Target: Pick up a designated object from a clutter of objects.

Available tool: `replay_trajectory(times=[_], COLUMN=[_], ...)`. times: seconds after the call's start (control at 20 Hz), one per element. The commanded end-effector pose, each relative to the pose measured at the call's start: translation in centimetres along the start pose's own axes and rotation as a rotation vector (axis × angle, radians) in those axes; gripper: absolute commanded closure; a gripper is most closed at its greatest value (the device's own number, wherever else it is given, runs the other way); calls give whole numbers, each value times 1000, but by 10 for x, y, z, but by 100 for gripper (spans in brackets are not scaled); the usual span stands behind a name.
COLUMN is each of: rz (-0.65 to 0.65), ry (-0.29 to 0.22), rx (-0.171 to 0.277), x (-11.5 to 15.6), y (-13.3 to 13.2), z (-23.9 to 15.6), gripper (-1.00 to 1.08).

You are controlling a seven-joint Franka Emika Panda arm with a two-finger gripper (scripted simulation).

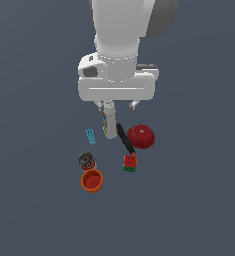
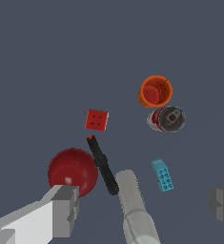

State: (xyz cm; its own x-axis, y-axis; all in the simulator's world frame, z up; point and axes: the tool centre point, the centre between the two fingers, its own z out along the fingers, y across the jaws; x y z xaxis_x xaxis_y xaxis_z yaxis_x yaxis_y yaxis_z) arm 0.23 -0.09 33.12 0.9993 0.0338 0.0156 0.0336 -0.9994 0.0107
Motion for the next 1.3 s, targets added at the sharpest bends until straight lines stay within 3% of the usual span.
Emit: replay_trajectory(times=[0.0,0.65,1.25], rz=[0,6,-131], ry=[0,-5,4], rx=[0,11,10], x=[0,0,29], y=[0,11,24], z=[0,4,26], gripper=[-20,-20,-20])
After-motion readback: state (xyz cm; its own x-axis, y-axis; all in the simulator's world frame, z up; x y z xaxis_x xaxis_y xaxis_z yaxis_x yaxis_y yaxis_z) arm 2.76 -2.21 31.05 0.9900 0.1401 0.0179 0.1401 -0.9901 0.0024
